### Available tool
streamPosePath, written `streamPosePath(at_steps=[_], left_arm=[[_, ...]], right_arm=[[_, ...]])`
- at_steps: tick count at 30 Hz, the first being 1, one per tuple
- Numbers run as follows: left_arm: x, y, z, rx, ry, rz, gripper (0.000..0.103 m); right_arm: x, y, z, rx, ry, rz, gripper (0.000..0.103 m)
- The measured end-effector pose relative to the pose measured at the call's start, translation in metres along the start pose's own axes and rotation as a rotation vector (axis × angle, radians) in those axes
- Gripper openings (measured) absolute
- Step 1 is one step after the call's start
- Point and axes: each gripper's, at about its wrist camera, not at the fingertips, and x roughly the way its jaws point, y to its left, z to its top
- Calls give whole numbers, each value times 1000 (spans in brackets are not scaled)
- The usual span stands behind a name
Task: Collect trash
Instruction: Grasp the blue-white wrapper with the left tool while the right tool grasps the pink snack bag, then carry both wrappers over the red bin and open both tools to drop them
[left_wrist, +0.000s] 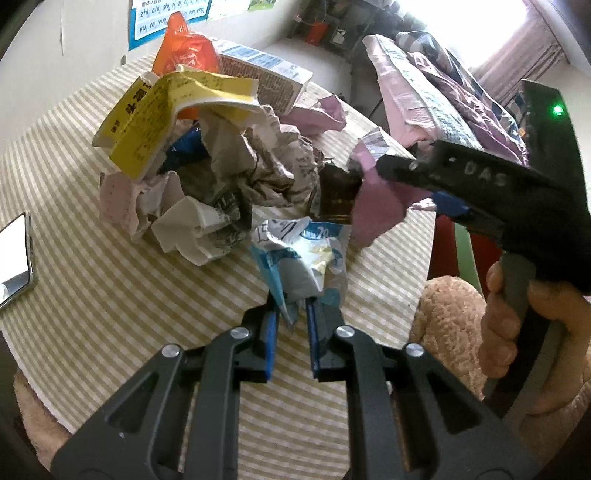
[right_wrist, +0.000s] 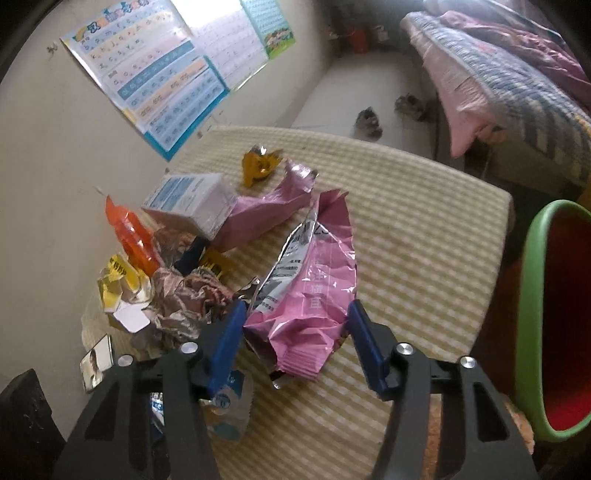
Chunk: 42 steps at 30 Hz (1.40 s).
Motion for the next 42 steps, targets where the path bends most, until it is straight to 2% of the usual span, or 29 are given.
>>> streamPosePath(at_steps=[4, 5, 6, 17, 26, 35, 42], left_arm=[[-5, 0, -1, -7, -12, 0, 13], [-6, 0, -2, -9, -15, 0, 13], [-8, 1, 0, -12, -19, -1, 13], [-18, -5, 0, 5, -51, -11, 13], [-30, -22, 5, 45, -92, -28, 13], [-31, -53, 12, 106, -103, -53, 13], [-18, -98, 32, 178, -97, -129, 13]], right_arm=[[-9, 4, -2, -23, -27, 12, 50], [-12, 5, -2, -29, -35, 15, 39], [-17, 7, -3, -38, -45, 19, 34], [-58, 8, -9, -58, -119, 47, 34], [-102, -1, -11, -59, -231, 25, 34], [-126, -43, -23, 0, -274, -50, 34], [-151, -102, -30, 131, -321, -123, 34]])
